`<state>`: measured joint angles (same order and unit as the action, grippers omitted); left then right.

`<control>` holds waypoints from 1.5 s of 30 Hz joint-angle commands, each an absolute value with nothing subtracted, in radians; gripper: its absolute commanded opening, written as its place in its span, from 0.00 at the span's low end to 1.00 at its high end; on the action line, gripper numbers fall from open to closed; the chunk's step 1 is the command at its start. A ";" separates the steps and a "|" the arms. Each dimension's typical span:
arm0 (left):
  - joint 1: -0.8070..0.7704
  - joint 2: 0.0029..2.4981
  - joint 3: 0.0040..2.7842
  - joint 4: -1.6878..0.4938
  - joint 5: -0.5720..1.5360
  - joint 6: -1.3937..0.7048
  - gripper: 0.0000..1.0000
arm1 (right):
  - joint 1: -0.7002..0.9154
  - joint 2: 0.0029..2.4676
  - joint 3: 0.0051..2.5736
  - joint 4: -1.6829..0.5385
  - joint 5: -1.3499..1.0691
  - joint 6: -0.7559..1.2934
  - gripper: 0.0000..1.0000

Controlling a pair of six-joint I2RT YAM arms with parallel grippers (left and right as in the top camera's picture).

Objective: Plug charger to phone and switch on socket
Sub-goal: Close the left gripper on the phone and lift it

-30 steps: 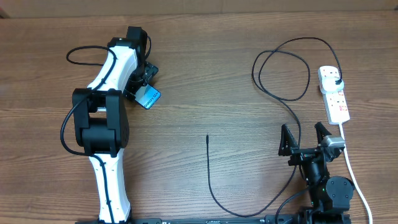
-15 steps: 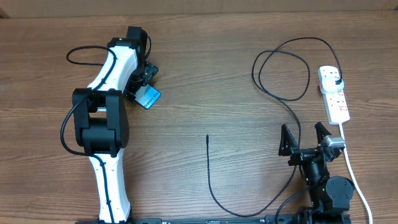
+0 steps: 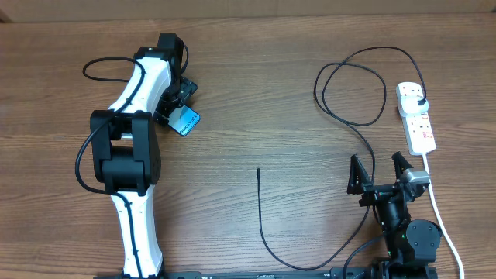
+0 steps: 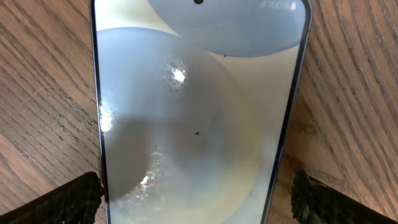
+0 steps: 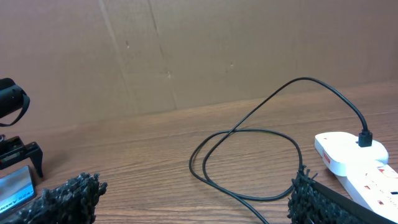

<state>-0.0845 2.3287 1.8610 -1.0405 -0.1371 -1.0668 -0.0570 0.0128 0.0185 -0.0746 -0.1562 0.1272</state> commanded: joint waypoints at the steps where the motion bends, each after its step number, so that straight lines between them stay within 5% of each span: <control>1: -0.086 2.357 1.852 -1.047 -0.107 -1.055 1.00 | -0.056 0.003 0.008 -0.070 -0.150 0.131 1.00; 45: -0.086 2.357 1.852 -1.050 -0.111 -1.055 1.00 | -0.056 0.003 0.008 -0.070 -0.150 0.131 1.00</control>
<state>-0.0845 2.3287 1.8610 -1.0431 -0.1162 -1.0668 -0.0574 0.0128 0.0185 -0.0746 -0.1562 0.1272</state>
